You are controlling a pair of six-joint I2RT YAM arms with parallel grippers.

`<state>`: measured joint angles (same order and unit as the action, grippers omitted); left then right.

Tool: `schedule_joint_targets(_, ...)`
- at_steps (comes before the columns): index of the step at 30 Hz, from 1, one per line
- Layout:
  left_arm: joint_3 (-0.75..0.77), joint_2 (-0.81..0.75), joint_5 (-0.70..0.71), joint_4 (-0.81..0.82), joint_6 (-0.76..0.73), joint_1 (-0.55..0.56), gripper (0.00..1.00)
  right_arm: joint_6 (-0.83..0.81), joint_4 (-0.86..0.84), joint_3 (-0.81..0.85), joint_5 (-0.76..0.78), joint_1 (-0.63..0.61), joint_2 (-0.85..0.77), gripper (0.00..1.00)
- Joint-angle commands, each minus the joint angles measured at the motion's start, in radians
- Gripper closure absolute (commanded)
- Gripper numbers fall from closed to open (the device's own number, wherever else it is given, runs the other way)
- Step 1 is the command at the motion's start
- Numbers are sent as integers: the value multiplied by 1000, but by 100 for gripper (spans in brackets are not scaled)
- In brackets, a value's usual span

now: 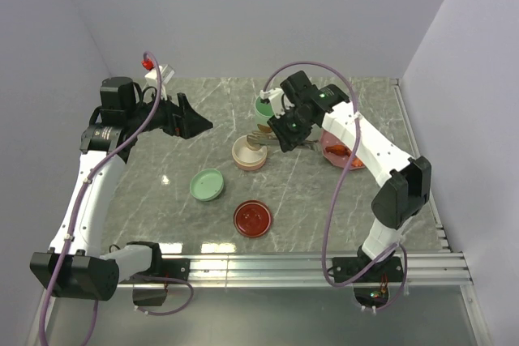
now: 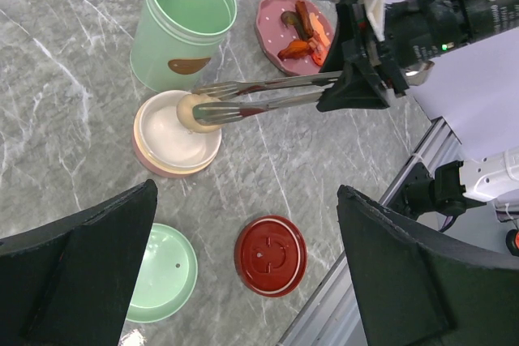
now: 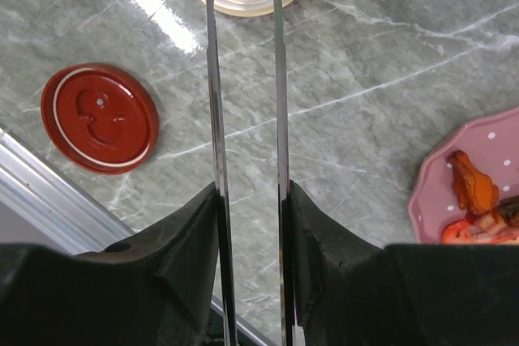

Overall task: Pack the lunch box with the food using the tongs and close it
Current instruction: Place the food into the lunch box

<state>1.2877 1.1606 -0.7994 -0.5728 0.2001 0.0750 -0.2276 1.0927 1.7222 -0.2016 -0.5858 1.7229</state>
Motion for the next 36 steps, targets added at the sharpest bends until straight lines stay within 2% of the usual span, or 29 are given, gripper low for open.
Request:
schedule_joint_targets(1,25,-22,-3,27,-8,-6,0,5,-36,57,11,-8,33,57)
schedule_joint_targets(16,21,-9,-21,37,-16,-6,0,-3,-90,28,13,-22,112,51)
schedule_joint_targets(28,15,-13,-30,42,-22,-6,1,2,-100,13,27,-32,119,35)
schedule_joint_targets(36,27,-13,-35,34,-30,-6,1,-7,-79,39,1,-37,6,39)
